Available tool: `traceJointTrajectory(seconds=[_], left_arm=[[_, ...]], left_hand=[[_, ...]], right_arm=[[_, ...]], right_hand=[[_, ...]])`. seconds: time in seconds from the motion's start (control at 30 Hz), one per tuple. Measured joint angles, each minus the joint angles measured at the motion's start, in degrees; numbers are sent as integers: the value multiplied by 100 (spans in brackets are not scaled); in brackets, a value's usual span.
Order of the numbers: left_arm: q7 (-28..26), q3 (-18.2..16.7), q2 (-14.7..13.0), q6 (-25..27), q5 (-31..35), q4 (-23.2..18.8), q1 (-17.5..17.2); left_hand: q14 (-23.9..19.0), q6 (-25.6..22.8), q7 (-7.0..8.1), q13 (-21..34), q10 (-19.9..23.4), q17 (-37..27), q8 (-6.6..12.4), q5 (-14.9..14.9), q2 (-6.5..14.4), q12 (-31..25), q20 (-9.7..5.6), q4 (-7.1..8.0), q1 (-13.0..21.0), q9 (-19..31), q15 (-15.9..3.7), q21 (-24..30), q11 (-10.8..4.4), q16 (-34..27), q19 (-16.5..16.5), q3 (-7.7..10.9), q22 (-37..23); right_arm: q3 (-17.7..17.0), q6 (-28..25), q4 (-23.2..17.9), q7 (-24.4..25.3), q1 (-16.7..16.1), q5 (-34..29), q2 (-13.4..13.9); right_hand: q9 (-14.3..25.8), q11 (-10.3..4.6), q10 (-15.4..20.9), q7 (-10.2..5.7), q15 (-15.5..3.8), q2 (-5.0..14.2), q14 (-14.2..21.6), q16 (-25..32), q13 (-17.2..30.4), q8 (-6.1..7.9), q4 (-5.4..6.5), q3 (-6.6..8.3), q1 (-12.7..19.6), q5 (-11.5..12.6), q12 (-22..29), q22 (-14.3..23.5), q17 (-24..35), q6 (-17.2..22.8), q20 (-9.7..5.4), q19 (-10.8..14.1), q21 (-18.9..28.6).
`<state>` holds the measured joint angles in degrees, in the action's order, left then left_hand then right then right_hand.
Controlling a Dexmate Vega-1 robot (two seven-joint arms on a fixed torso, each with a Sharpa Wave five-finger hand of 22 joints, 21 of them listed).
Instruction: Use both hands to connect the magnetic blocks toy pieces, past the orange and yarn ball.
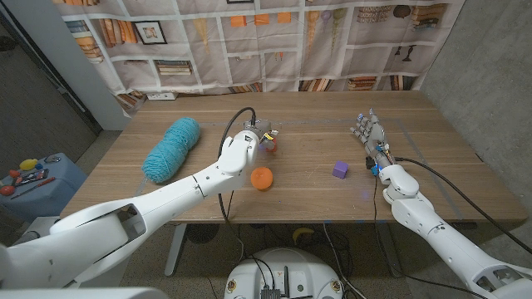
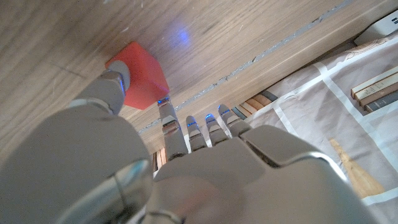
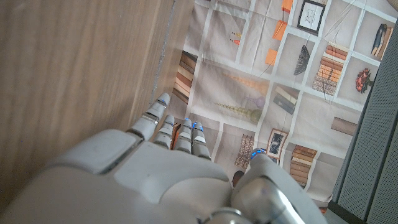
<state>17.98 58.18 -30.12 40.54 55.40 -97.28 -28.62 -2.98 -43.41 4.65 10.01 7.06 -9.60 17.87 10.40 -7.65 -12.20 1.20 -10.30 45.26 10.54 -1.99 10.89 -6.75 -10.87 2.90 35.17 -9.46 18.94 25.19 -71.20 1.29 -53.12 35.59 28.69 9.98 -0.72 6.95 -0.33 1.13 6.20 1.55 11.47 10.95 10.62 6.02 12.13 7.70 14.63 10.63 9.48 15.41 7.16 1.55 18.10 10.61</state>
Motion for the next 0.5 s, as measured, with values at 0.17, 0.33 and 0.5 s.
traceJointTrajectory(seconds=[0.17,0.33,0.5], left_arm=[[-51,7,-5,-18,-26,7,15],[-75,10,-44,-34,-49,-2,27],[-74,8,-101,-46,-71,-54,27]], left_hand=[[-103,-332,-94,1,104,0,82,-6,-11,0,-19,20,72,-4,-16,0,-39,0,113,-71,0],[-134,-455,-217,1,216,0,143,-22,3,0,-63,17,119,4,15,0,-49,0,220,-113,0],[-165,-455,-217,1,225,0,146,-27,10,0,-59,9,186,29,-15,43,-40,0,277,-151,0]], right_arm=[[-1,-7,-15,7,-2,0,0],[-1,-34,-58,26,-9,-5,10],[-1,-71,-120,46,-29,-18,43]], right_hand=[[0,0,0,0,0,0,0,0,0,0,0,0,0,0,0,0,-26,0,0,0,0],[0,0,0,0,0,0,0,0,0,0,-25,24,0,0,0,-1,-26,0,0,0,0],[0,0,0,0,0,0,0,0,0,0,-25,24,0,0,0,-1,-26,0,0,0,0]])
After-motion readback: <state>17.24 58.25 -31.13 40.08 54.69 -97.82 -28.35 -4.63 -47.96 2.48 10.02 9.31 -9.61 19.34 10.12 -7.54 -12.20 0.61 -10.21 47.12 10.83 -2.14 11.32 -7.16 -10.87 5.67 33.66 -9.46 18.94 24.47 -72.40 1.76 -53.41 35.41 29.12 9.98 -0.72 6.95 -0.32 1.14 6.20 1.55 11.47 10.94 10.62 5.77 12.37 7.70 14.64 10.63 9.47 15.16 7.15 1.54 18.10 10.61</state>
